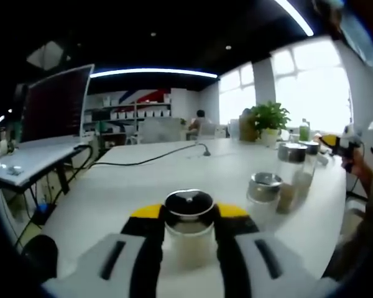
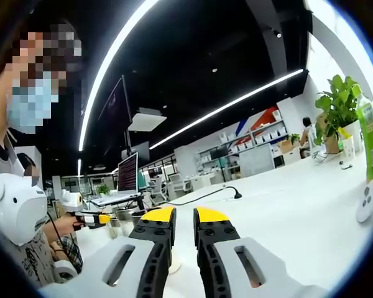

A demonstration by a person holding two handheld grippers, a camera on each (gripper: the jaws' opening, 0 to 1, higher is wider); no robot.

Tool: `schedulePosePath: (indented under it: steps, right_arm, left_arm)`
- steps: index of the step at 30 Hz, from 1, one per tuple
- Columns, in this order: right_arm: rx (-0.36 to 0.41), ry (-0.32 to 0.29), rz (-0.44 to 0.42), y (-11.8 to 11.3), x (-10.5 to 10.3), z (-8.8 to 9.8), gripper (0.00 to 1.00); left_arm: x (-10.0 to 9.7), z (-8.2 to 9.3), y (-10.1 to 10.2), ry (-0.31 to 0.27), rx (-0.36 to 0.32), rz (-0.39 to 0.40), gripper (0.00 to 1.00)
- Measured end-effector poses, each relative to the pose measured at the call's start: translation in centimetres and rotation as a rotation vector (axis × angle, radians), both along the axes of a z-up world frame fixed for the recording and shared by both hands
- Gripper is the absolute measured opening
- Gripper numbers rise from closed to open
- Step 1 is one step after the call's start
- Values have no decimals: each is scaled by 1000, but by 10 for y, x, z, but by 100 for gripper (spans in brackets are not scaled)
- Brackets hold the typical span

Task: Rotate the seasoning bottle until the label or dispensing opening points toward the visible target arrow and the bottle remains upright within the marked orientation range

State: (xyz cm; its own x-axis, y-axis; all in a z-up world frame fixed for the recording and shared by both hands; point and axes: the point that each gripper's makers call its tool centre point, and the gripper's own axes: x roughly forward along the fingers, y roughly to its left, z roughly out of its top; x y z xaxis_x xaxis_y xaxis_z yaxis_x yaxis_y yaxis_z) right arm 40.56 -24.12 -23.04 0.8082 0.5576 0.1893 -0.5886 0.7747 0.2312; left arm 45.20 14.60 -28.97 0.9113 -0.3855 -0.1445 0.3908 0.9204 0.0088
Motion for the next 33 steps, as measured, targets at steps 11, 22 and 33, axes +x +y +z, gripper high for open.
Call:
schedulePosePath:
  steps: [11, 22, 33]
  right_arm:
    - [5, 10, -15, -6, 0, -5, 13]
    - [25, 20, -3, -5, 3, -7, 14]
    - [26, 21, -6, -6, 2, -8, 14]
  left_arm:
    - [-2, 1, 0, -24, -31, -8, 33]
    - [-6, 13, 1, -60, -105, -22, 34]
    - [-1, 13, -3, -56, -49, -20, 34]
